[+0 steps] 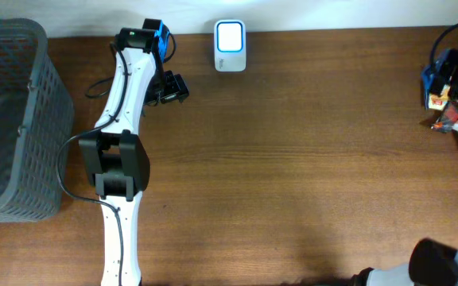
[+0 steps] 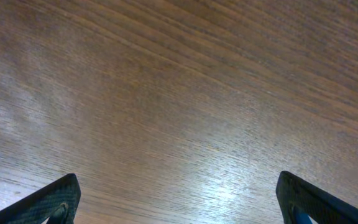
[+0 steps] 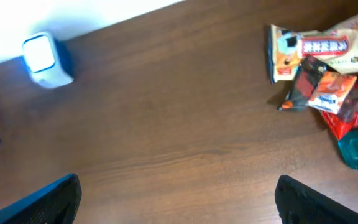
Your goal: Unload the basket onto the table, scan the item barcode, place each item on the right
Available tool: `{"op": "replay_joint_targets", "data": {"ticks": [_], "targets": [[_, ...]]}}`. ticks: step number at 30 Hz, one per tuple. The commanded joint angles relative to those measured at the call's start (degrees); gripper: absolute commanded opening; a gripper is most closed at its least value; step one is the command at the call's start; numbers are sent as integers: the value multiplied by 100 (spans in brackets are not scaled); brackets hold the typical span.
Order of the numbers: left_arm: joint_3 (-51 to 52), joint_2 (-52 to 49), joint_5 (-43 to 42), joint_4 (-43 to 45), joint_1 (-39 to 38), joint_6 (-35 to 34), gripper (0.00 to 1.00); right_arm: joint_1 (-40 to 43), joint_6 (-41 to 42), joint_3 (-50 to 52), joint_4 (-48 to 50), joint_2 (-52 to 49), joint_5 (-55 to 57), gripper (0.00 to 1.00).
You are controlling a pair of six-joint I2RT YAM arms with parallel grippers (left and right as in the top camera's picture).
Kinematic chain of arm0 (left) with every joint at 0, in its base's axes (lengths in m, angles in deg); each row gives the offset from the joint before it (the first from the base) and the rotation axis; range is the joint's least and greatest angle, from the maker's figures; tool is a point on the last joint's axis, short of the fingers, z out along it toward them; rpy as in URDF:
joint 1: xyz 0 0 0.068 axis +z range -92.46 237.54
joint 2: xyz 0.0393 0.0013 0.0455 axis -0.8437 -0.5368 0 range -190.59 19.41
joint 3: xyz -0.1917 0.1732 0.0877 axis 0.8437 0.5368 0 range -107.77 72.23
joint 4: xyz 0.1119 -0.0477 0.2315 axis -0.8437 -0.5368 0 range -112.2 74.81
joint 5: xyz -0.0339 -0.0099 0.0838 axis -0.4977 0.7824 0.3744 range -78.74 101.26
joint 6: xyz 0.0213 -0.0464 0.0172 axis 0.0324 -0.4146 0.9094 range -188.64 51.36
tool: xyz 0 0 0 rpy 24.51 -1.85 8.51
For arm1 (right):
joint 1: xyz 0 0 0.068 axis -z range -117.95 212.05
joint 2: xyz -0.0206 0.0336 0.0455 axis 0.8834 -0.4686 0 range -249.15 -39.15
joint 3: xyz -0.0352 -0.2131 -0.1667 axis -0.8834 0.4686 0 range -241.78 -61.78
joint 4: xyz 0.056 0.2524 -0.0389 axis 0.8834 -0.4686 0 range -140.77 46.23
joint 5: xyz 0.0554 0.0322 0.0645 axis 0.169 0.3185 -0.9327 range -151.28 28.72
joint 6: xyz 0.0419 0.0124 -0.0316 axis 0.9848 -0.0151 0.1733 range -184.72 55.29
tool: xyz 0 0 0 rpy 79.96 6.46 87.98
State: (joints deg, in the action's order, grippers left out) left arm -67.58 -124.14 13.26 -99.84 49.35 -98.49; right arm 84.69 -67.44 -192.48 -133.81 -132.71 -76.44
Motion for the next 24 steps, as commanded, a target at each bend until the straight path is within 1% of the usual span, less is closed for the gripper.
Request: {"op": "replay_joint_targets", "data": {"ticks": [1, 2, 4, 6, 8, 9, 11, 14, 16, 21, 23, 24], "targets": [[17, 74, 81, -4, 0, -55, 99, -197, -420, 444, -39, 1005, -72, 99], [17, 74, 81, -7, 0, -52, 99, -238, -463, 815, -9, 1397, -72, 99], [17, 74, 81, -4, 0, -52, 99, -243, -498, 1891, 293, 2247, -94, 99], [17, 74, 81, -7, 0, -52, 99, -243, -494, 3440, 1023, 3322, -354, 98], [17, 74, 81, -4, 0, -52, 99, -243, -487, 4767, 1615, 4269, -748, 98], [17, 74, 81, -4, 0, -52, 99, -243, -363, 5427, 1700, 4800, -922, 99], [17, 74, 81, -4, 0, -52, 99, -240, -240, 6223, 1635, 5368, -979, 99], [17, 74, 81, -4, 0, -52, 99, -240, -240, 6961, 1545, 5733, -970, 99], [17, 74, 81, -4, 0, -52, 99, -240, -240, 7298, 1545, 5687, -970, 99], [17, 74, 81, -4, -22, -52, 99, -243, -304, 7429, 1554, 5615, -960, 99], [17, 74, 81, -4, -22, -55, 99, -492, -343, 7466, 1670, 5617, -997, 99], [17, 74, 81, -4, -22, -52, 99, -855, -437, 7589, 1985, 5624, -1014, 99]]}}
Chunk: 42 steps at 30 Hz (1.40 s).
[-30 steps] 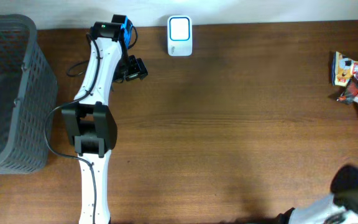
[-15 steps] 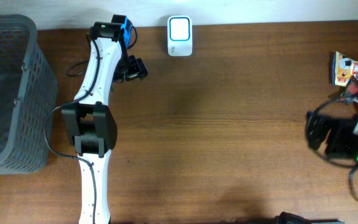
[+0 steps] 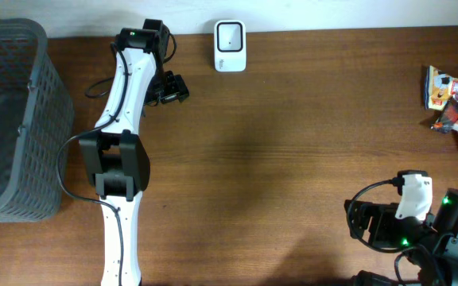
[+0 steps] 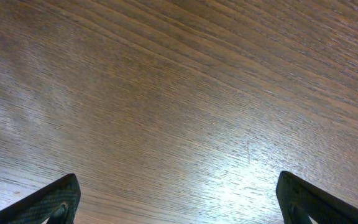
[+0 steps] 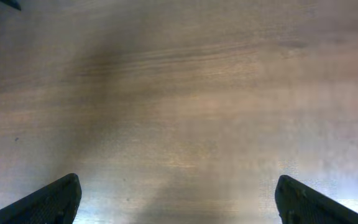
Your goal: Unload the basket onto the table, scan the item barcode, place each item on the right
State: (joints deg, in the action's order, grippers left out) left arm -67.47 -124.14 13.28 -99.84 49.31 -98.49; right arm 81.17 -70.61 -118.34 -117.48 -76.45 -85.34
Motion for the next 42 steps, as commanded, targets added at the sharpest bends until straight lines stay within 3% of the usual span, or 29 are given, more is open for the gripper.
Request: {"op": "replay_joint_targets", "data": {"ticks": [1, 6, 11, 18, 21, 28, 30, 42], "targets": [[7, 74, 79, -4, -17, -52, 99, -802, -120, 317, 667, 4, -118, 99], [7, 74, 79, -4, -17, -52, 99, -1764, -116, 2041, 3084, 570, -122, 98], [7, 74, 79, -4, -17, -52, 99, -1759, -116, 3803, 5160, 2218, -79, 99], [7, 74, 79, -4, -17, -52, 99, -1762, -68, 5270, 7394, 3268, 256, 99], [7, 74, 79, -4, -17, -52, 99, -1762, 411, 5506, 7528, 3517, 1001, 99], [7, 74, 79, -4, -17, -55, 99, -1755, 446, 5622, 7414, 3711, 1902, 99], [7, 74, 79, -4, -17, -52, 99, -1751, 450, 5622, 6957, 3711, 2118, 99], [7, 74, 79, -4, -22, -52, 99, -1762, 540, 5622, 6905, 3711, 2304, 99]]}}
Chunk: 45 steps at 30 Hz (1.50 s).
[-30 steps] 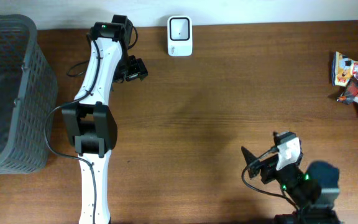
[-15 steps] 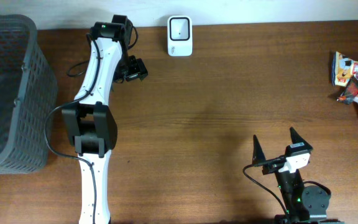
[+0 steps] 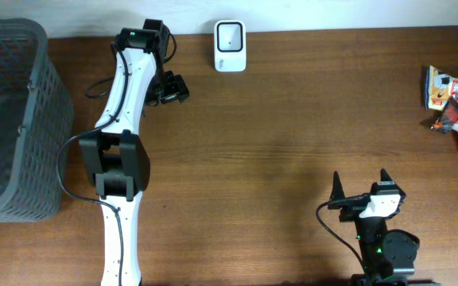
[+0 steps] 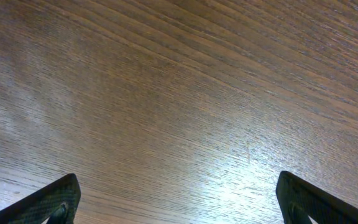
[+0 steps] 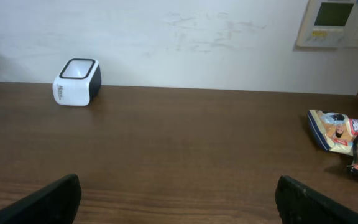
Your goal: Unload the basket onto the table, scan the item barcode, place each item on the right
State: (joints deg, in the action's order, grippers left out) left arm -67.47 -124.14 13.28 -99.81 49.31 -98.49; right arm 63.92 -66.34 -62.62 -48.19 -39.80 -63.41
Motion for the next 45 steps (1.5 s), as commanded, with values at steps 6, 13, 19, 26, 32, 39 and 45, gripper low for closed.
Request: {"op": "replay_joint_targets", "data": {"ticks": [6, 13, 19, 26, 32, 39, 45], "targets": [[7, 74, 79, -7, -22, -52, 99, -35, 214, 50, -13, 46, 114, 99], [7, 74, 79, -7, -22, -52, 99, -35, 214, 50, -11, 46, 114, 99], [7, 74, 79, -7, -22, -52, 99, -35, 212, 50, -11, 46, 114, 99], [7, 173, -116, -756, 37, -35, 99, -35, 214, 50, -11, 46, 114, 99], [7, 1043, 107, -780, 46, 48, 99, -35, 214, 50, -11, 46, 114, 98], [990, 2487, 527, -74, -42, 522, 99, -35, 214, 50, -11, 46, 114, 99], [4673, 4260, 490, 2218, -461, 1279, 99, -35, 214, 50, -11, 46, 111, 99]]}}
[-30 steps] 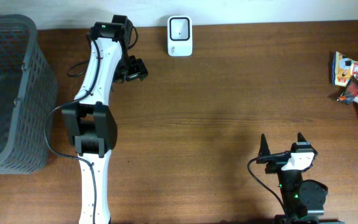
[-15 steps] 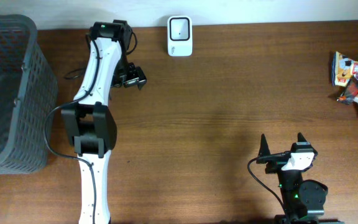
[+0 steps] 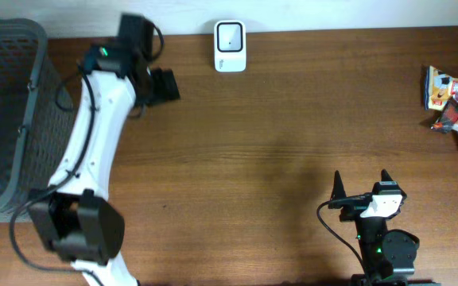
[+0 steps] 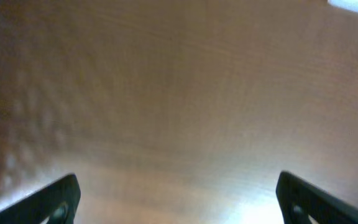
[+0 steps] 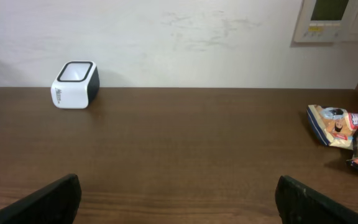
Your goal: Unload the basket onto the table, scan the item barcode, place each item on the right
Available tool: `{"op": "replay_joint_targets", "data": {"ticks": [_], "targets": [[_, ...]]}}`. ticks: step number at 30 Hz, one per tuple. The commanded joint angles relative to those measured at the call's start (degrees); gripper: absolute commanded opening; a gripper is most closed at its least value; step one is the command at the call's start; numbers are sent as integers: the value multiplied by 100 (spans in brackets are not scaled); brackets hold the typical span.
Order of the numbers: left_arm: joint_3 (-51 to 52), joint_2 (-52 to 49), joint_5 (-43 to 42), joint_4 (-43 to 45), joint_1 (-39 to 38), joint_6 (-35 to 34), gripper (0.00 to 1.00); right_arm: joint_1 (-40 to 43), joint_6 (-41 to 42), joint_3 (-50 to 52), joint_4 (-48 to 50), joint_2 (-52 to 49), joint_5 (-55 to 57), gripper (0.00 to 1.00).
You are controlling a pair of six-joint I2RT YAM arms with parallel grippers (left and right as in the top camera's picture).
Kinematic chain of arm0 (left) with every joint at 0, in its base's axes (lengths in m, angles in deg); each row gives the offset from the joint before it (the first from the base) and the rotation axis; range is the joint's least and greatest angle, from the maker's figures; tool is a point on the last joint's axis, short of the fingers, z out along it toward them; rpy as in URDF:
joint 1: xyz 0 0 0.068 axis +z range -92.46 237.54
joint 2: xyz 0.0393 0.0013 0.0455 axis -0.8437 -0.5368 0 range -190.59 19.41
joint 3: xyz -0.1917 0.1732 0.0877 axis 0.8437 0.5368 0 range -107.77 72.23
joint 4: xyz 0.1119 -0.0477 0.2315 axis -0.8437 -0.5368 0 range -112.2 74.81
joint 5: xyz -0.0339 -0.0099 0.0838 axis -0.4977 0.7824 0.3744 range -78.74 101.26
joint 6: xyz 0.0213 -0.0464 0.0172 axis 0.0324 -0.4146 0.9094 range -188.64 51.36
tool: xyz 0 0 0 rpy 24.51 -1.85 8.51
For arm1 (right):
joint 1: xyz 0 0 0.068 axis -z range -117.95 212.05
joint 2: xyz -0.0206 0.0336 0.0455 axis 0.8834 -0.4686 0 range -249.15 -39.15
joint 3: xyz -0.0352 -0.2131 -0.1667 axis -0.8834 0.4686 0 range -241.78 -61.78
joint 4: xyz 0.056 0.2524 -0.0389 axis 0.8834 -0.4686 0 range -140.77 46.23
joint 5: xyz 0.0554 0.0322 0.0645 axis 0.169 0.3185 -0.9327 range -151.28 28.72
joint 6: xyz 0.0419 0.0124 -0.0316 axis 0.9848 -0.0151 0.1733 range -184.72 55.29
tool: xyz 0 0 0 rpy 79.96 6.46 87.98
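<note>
The white barcode scanner [image 3: 230, 36] stands at the table's back edge; the right wrist view shows the scanner [image 5: 74, 76] far off to the left. A pile of snack packets [image 3: 454, 94] lies at the far right edge, and these packets [image 5: 339, 126] also show in the right wrist view. My left gripper [image 3: 162, 84] hovers left of the scanner, open and holding nothing; its wrist view is blurred, showing only wood between the fingertips [image 4: 58, 199]. My right gripper [image 3: 361, 181] sits at the front right, open and empty, pointing at the back wall.
A grey mesh basket [image 3: 30, 87] fills the left end of the table. A white wall runs behind the table, with a control panel [image 5: 331, 18] mounted on it at the right.
The left arm has swung: its elbow and lower links now lie further left, and its gripper sits slightly left of where it was. Its wrist view has gone blurred. The right arm has not moved.
First the right gripper was over the snack packets at the far right, open, and the scanner window glowed. Then the right arm was low at the front right, and later parked there facing the wall. The left arm stayed beside the scanner until now, when it has shifted left.
</note>
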State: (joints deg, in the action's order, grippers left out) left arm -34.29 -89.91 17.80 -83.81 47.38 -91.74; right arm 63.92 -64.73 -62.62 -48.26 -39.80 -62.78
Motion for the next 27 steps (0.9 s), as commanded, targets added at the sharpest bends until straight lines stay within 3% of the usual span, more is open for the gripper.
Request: {"op": "replay_joint_targets", "data": {"ticks": [1, 4, 7, 10, 18, 23, 27], "targets": [[2247, 1307, 39, 1438, -391, 839, 99, -35, 52, 50, -4, 46, 50, 99], [4450, 2658, 87, 3158, -463, 997, 99, -35, 50, 50, -4, 46, 48, 99], [5919, 3893, 83, 3696, -431, 994, 99, -35, 50, 50, -4, 46, 50, 99], [7291, 6159, 555, 3689, -431, 997, 99, -35, 52, 50, -4, 46, 48, 98], [8738, 9084, 1128, 3775, -345, 994, 99, -35, 50, 50, -4, 46, 50, 99], [10026, 10546, 297, 5386, 691, 994, 99, -35, 52, 50, -4, 46, 48, 99], [10286, 10904, 205, 5816, 1056, 997, 99, -35, 50, 50, -4, 46, 50, 99]]}}
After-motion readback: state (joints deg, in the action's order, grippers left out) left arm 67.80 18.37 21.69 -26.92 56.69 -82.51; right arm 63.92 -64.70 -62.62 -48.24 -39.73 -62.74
